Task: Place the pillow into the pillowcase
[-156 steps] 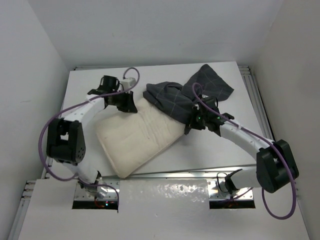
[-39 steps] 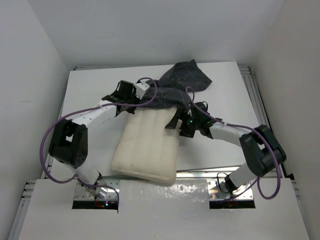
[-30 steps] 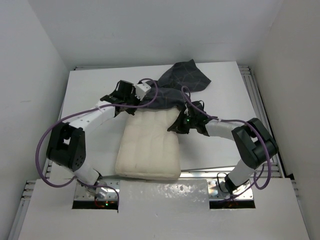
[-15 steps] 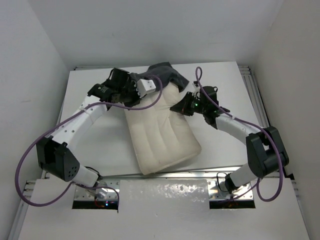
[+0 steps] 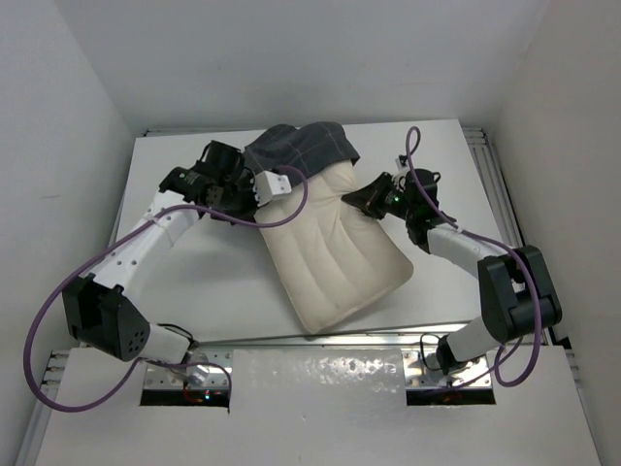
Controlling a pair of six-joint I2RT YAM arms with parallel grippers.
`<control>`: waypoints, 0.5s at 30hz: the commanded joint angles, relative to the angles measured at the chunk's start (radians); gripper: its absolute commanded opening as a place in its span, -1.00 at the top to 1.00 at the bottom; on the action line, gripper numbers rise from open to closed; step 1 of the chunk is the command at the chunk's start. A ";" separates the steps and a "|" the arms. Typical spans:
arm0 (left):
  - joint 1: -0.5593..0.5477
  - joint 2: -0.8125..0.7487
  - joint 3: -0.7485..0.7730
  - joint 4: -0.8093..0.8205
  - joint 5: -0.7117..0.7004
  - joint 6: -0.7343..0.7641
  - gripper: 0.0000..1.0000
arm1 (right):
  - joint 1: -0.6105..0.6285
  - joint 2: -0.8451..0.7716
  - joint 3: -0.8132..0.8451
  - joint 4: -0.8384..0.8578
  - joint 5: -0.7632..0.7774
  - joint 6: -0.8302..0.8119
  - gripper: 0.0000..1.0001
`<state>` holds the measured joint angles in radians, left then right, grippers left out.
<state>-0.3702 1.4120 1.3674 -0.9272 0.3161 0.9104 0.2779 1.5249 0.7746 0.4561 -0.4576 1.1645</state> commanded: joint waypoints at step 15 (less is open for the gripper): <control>-0.017 -0.062 -0.231 -0.048 0.001 0.212 1.00 | 0.037 -0.020 0.015 0.184 0.007 0.054 1.00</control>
<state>-0.4896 1.3853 1.1385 -0.9218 0.2882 1.0149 0.3248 1.5654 0.7132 0.4965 -0.4576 1.2034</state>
